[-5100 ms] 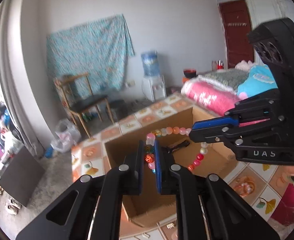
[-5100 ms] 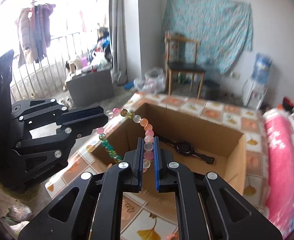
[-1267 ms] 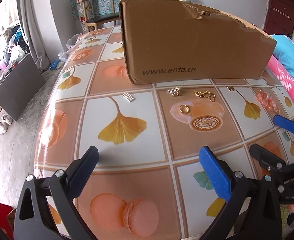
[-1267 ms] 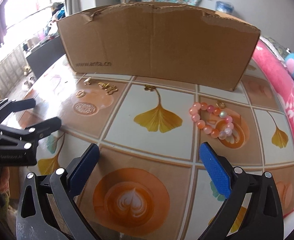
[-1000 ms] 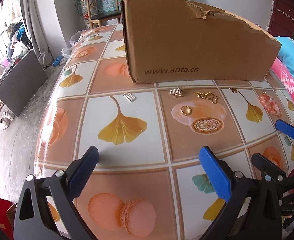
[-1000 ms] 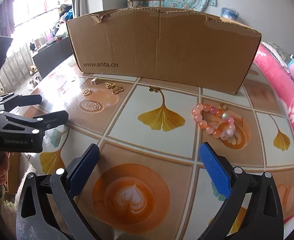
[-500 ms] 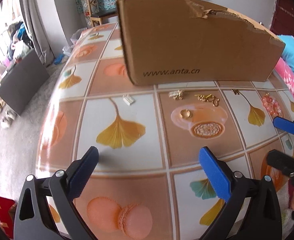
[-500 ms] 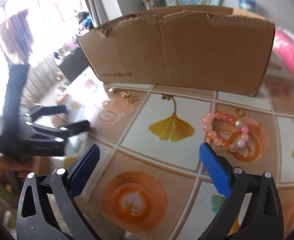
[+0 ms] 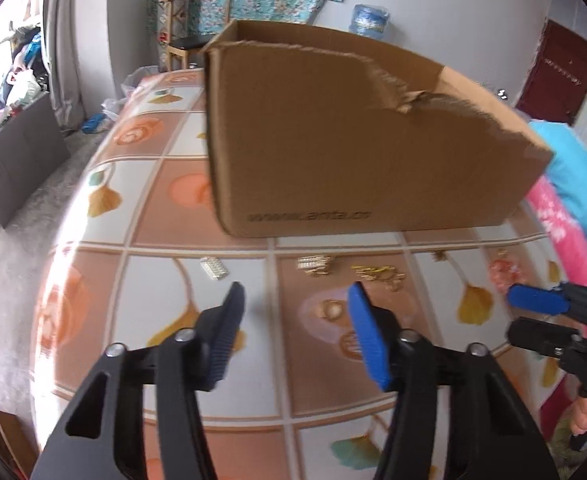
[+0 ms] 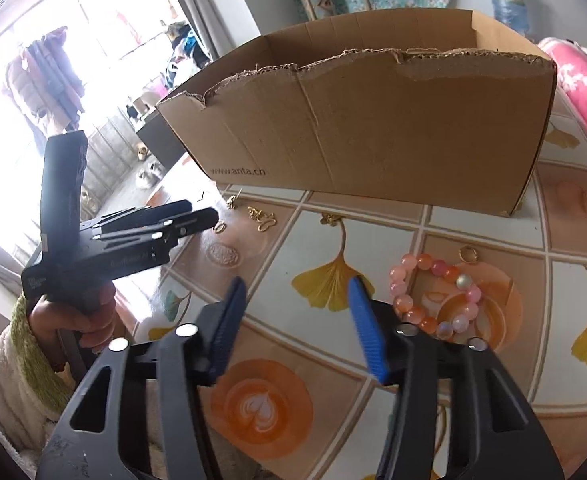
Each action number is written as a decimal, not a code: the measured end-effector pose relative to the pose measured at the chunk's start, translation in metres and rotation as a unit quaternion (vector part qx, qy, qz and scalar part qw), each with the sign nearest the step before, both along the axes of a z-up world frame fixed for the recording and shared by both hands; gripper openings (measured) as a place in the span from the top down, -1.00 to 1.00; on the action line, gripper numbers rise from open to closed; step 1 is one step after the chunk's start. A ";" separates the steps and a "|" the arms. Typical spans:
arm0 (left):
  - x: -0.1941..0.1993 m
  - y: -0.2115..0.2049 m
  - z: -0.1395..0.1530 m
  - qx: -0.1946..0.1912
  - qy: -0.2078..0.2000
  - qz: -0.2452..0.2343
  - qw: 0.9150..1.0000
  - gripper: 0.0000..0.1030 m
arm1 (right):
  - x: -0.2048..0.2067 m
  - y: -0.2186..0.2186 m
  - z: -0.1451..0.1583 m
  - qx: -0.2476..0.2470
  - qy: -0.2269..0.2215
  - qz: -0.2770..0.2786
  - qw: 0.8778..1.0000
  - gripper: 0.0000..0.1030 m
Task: Organize jewelry
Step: 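Move the open right gripper toward the small gold ring by the pink bracelet, then close the right gripper on the small gold ring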
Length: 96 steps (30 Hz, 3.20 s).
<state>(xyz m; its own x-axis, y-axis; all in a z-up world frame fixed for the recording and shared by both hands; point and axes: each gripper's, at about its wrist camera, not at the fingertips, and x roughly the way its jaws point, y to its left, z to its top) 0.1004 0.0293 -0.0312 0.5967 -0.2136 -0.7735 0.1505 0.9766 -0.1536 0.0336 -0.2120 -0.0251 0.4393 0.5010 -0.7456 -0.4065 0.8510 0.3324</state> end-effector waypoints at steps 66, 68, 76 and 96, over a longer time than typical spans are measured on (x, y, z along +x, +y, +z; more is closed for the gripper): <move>-0.011 -0.038 -0.009 0.087 -0.027 -0.099 0.991 0.47 | 0.050 -0.041 -0.016 -0.107 -0.019 -0.148 0.983 0.60; -0.010 -0.037 -0.009 0.083 -0.025 -0.097 0.991 0.49 | 0.048 -0.043 -0.018 -0.107 -0.018 -0.148 0.983 0.60; -0.009 -0.037 -0.009 0.090 -0.030 -0.099 0.991 0.68 | 0.048 -0.038 -0.022 -0.117 -0.022 -0.127 0.985 0.60; -0.011 -0.044 -0.010 0.109 -0.038 -0.105 0.988 0.80 | 0.051 -0.009 -0.023 -0.158 -0.045 -0.099 0.981 0.80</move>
<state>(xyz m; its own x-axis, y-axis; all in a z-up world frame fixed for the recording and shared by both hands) 0.0897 -0.0145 -0.0411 0.6157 -0.1712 -0.7692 0.3554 0.9315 0.0771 0.0845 -0.2215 -0.0485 0.5757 0.1497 -0.8039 -0.2393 0.9709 0.0094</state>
